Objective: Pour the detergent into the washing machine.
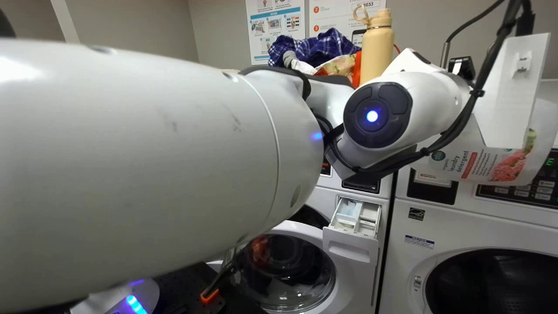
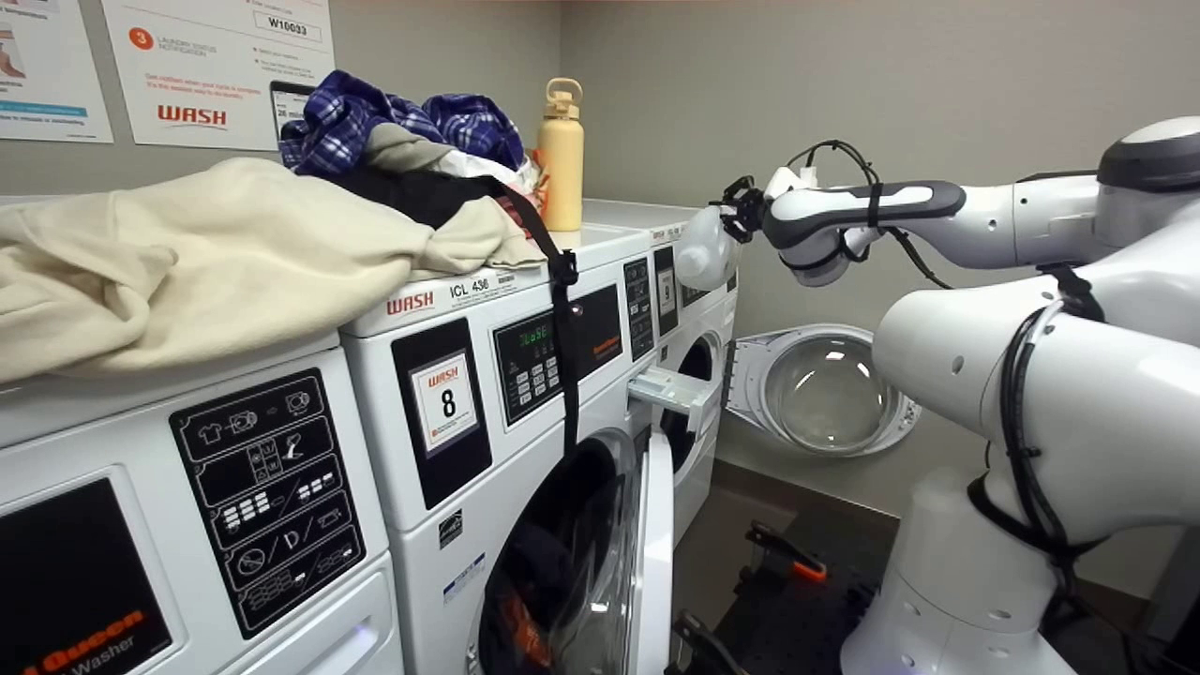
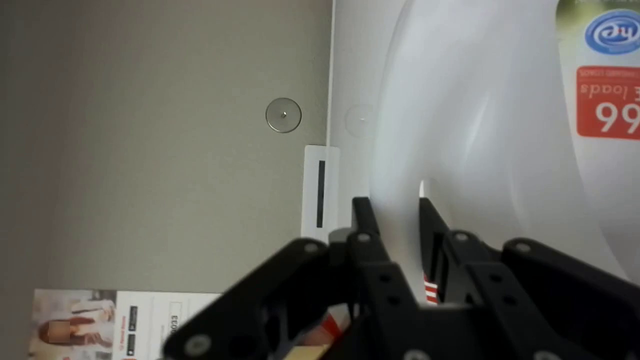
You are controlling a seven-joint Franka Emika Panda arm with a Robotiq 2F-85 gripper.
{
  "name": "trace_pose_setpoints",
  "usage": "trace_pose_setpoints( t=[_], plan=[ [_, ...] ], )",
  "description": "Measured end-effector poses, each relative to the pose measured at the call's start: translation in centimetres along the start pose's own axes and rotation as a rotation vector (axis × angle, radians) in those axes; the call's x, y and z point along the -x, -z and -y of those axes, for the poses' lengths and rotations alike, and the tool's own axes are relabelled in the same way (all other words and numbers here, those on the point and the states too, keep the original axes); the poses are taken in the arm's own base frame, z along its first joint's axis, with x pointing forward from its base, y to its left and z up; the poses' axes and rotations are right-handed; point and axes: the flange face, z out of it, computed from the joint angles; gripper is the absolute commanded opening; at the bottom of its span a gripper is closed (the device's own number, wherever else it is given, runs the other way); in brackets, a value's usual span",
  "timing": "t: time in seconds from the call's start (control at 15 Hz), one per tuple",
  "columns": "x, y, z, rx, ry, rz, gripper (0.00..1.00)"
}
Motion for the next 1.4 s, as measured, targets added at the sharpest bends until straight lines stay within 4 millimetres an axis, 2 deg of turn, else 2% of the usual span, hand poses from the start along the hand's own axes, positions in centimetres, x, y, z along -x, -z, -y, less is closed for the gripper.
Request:
trace_pose_setpoints(
  t=[0.33,0.67,0.93,1.4],
  plan=[
    [-0.5,-0.7,-3.7,0.017,-0.303,0.006,0.11],
    [-3.0,-1.4,-8.7,0.020,-0.547,-0.016,0.11],
    [-4.9,-1.7,-12.2,0.012,-0.669,-0.014,0.11],
    [-8.7,-2.4,-15.9,-0.028,-0.863,0.009,0.11]
  ],
)
